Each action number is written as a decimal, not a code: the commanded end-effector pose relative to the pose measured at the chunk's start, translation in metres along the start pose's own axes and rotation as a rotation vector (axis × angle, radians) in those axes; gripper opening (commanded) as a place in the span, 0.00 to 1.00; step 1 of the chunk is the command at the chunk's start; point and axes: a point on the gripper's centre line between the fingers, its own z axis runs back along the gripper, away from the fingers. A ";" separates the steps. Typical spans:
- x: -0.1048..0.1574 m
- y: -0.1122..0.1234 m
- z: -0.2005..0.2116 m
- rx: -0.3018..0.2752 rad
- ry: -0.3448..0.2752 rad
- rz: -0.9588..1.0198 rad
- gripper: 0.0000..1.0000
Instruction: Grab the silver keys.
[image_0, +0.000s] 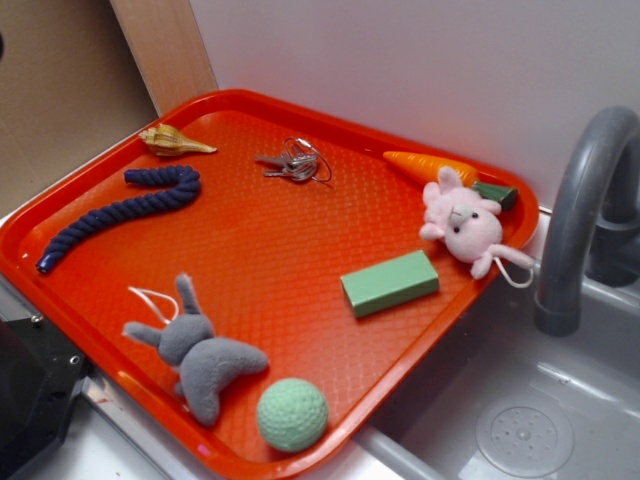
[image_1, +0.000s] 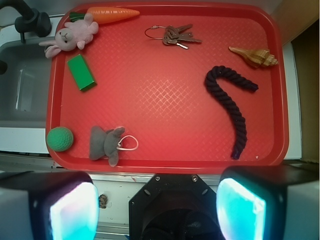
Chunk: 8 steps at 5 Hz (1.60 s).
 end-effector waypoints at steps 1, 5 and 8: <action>0.000 0.000 0.000 0.000 0.000 0.000 1.00; 0.170 0.006 -0.104 0.122 -0.024 -0.209 1.00; 0.171 -0.002 -0.132 0.208 -0.189 -0.638 1.00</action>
